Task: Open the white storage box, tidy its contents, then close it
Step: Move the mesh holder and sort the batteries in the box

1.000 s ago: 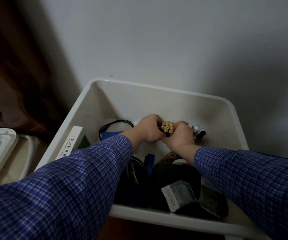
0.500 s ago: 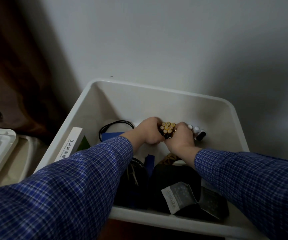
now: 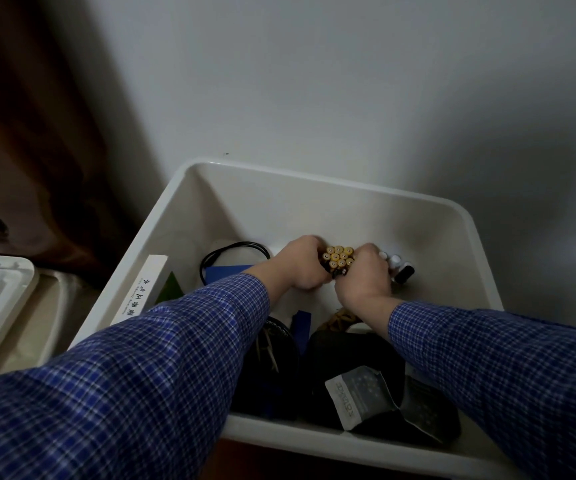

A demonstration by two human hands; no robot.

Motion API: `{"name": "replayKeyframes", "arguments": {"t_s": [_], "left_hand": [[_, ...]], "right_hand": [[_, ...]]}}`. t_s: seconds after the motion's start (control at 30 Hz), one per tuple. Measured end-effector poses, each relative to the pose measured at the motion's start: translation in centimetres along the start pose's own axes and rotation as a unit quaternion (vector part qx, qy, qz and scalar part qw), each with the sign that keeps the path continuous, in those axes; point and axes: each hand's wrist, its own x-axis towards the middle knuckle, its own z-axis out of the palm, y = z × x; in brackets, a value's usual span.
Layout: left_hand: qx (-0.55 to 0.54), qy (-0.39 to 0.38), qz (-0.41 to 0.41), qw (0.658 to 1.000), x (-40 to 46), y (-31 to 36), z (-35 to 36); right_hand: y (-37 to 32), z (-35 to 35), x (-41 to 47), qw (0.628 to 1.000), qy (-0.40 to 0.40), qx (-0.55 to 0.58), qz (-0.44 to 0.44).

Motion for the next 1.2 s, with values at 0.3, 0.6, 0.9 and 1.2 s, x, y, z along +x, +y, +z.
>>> {"name": "replayKeyframes", "arguments": {"t_s": [0.3,0.6,0.9,1.2], "left_hand": [[-0.008,-0.004,0.001,1.0,-0.15,0.24,-0.03],[-0.013,0.004,0.001,1.0,-0.07,0.21,0.14],[0.013,0.001,-0.003,1.0,-0.02,0.29,0.07],[0.011,0.001,-0.028,1.0,-0.21,0.61,-0.22]], "right_hand": [[-0.1,0.27,-0.04,0.996,-0.006,0.077,0.038],[-0.24,0.2,-0.32,0.998,-0.017,0.046,0.038],[-0.8,0.19,-0.48,0.996,-0.002,0.066,0.062],[-0.86,-0.14,-0.98,0.992,-0.024,0.093,0.084]]}}
